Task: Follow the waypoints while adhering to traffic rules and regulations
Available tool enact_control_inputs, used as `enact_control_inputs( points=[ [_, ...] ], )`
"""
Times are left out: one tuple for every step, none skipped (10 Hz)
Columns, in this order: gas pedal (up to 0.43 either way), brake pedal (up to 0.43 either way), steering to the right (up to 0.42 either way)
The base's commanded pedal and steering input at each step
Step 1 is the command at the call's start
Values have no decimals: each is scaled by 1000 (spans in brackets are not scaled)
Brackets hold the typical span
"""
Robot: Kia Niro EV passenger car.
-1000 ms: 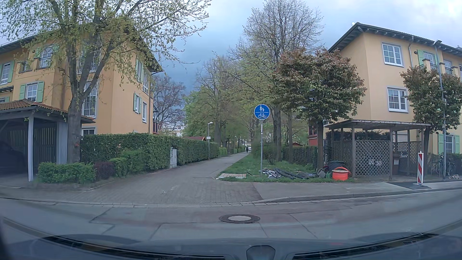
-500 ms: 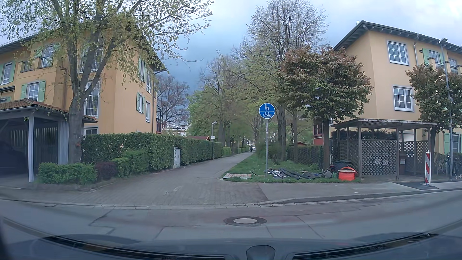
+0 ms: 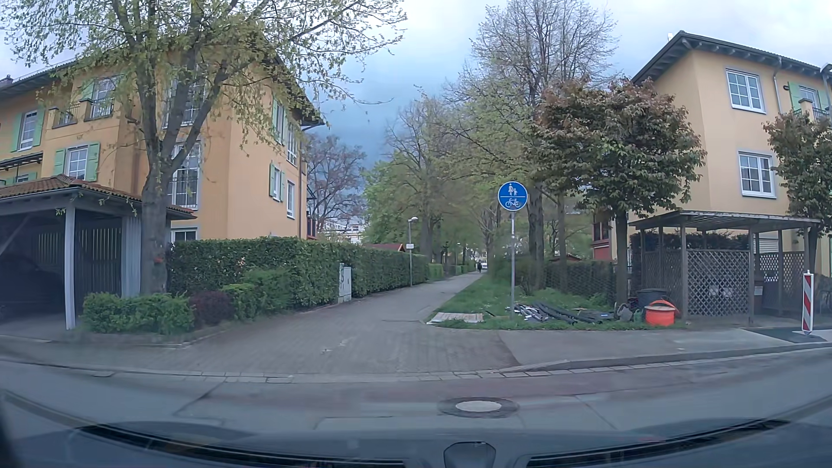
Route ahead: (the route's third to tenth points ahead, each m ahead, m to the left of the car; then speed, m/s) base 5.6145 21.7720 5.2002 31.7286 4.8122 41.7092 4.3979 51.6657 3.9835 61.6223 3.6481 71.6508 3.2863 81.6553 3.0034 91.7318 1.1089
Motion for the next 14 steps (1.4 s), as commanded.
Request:
enact_control_inputs(
  points=[
    [157,0,-686],
    [169,0,-711],
    [169,0,-736],
    [177,0,-753],
    [197,0,-762],
    [197,0,-772],
    [197,0,-777],
    [197,0,-782],
    [197,0,-784],
    [197,0,-786],
    [197,0,-786],
    [197,0,-787],
    [197,0,-786],
    [197,0,-786]
  ],
)
